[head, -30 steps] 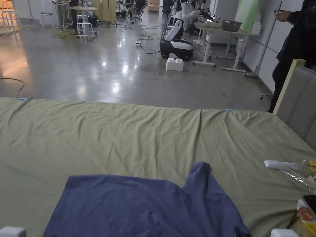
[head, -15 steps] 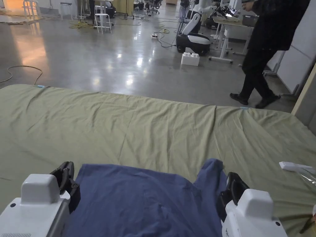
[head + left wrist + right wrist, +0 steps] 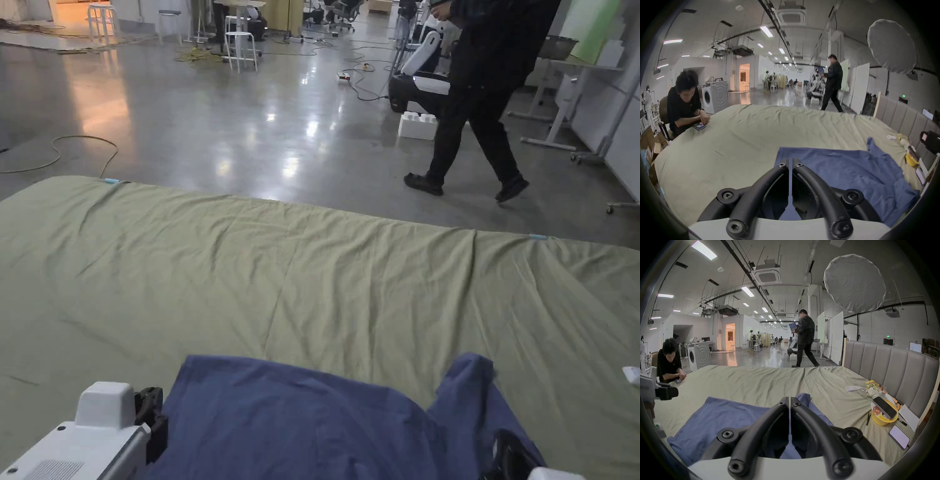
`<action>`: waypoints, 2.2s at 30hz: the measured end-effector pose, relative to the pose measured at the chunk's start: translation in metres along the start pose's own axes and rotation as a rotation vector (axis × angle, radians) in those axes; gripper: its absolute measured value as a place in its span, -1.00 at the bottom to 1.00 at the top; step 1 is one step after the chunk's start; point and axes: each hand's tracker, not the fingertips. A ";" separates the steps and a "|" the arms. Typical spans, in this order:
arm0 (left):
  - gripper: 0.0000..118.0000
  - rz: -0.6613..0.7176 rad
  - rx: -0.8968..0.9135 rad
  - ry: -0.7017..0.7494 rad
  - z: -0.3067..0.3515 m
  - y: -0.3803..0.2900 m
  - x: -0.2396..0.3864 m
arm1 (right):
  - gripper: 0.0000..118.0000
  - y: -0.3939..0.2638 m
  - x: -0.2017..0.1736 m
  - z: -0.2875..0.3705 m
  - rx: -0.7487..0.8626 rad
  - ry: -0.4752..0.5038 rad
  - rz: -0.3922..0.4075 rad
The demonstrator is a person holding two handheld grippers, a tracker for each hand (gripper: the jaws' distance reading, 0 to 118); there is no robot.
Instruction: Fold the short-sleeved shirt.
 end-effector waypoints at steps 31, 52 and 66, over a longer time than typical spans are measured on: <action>-0.91 -0.221 -0.504 -0.098 -0.238 0.027 0.044 | -0.89 -0.063 0.066 -0.091 -0.327 -0.078 -0.044; -0.93 -0.161 -0.344 -0.087 -0.192 0.061 0.007 | -0.36 -0.072 0.121 -0.302 -0.851 0.001 -0.019; -0.94 -0.114 -0.252 -0.093 -0.133 0.091 0.013 | -0.96 -0.006 0.117 -0.246 -0.552 -0.074 0.098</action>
